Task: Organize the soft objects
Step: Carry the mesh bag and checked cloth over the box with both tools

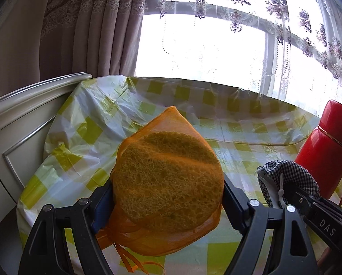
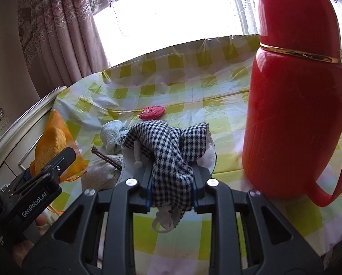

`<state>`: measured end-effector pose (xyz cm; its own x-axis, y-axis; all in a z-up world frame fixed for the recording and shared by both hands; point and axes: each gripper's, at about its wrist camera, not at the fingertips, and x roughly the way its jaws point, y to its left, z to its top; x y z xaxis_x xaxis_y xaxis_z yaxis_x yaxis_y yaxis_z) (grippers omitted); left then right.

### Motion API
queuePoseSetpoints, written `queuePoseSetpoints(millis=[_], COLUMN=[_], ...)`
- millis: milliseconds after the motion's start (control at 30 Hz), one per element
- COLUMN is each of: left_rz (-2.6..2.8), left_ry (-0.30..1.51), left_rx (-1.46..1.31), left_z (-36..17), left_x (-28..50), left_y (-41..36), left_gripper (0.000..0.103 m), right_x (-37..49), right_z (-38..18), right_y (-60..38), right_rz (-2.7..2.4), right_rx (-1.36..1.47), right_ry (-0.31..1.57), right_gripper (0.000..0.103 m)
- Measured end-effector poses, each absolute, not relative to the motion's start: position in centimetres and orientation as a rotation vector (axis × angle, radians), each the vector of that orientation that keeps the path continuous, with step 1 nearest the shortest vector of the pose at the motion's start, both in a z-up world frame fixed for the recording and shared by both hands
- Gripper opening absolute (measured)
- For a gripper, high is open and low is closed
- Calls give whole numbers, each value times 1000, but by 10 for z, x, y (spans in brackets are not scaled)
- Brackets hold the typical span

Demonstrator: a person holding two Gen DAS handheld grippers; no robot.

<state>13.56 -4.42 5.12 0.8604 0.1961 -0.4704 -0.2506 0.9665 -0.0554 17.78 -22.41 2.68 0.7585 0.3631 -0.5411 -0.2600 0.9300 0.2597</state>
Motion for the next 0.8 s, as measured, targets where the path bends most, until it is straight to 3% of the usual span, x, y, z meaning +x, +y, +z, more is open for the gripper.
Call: queuePoseSetpoints(millis=[267, 800], left_rz=[190, -89], left_ry=[520, 552], left_rx=[-94, 32], left_z=[58, 66], left_x=[112, 94], left_y=[-70, -195], left_gripper=[82, 83], right_x=[147, 99], right_z=[32, 40], right_y=[-258, -370], right_rz=[338, 212], right_rx=[214, 322], right_ry=[621, 620], right_gripper=[28, 28])
